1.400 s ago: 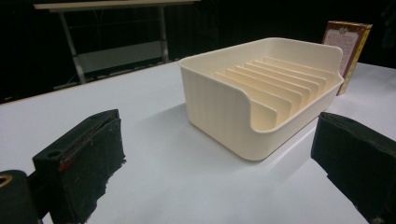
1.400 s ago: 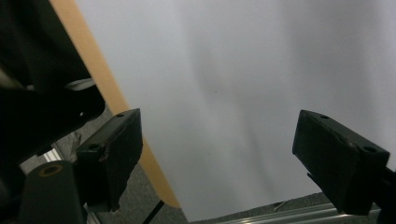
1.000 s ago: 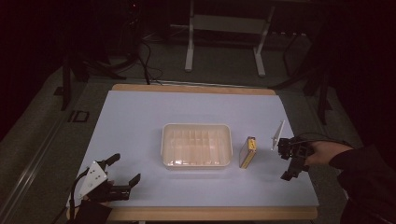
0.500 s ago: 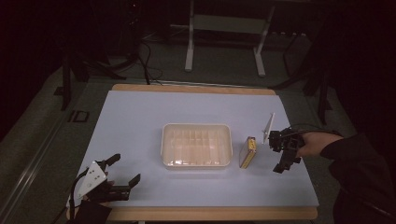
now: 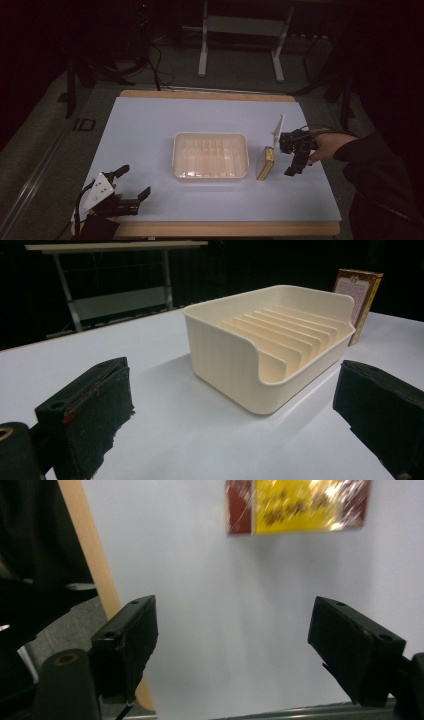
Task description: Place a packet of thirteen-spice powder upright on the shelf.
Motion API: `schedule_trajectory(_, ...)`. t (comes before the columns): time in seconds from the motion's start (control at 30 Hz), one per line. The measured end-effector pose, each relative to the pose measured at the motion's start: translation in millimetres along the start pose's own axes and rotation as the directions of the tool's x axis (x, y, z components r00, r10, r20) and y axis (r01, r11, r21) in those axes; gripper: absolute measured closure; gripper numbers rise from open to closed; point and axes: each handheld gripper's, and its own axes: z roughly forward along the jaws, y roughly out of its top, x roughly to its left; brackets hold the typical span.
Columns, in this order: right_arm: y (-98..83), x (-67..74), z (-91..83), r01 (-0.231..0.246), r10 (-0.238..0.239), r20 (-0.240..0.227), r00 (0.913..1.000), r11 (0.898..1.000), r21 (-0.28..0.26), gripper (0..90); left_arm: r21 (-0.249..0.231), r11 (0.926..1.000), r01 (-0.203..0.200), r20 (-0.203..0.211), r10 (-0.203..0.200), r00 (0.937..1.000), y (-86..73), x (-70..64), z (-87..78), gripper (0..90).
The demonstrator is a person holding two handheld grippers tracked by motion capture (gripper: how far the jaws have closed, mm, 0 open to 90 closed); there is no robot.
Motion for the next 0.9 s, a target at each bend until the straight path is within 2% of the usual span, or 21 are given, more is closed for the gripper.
schedule_trajectory(0.2, 12.2, -6.3, 0.2, 0.005, -0.004, 0.009, 1.0000, 1.000, -0.017, 17.2, 0.000, 1.0000, 0.001, 0.002, -0.001, 1.0000, -0.1, -0.3, -0.3, 2.7)
schedule_trajectory(0.37, 20.3, -11.8, 2.5, -0.014, 0.014, 0.011, 0.9998, 1.000, -0.014, 17.2, -0.002, 1.0000, 0.001, 0.003, -0.001, 1.0000, -0.3, -0.2, -0.7, 2.7)
schedule_trajectory(0.47, 25.0, -16.3, 4.9, 0.002, -0.001, 0.008, 1.0000, 1.000, -0.019, 17.1, -0.001, 1.0000, 0.000, 0.005, 0.000, 1.0000, -0.3, -0.1, -1.1, 2.7)
schedule_trajectory(0.63, 30.6, -20.3, 8.3, 0.000, 0.000, -0.001, 1.0000, 0.999, -0.032, 17.1, 0.001, 1.0000, -0.006, 0.005, 0.006, 1.0000, -0.3, -0.4, -1.1, 2.7)
schedule_trajectory(0.9, 41.4, -23.4, 16.7, 0.055, -0.056, -0.018, 0.9983, 0.998, -0.033, 22.3, 0.006, 0.9999, -0.016, 0.007, 0.016, 0.9999, -0.4, -0.9, -1.1, 2.7)
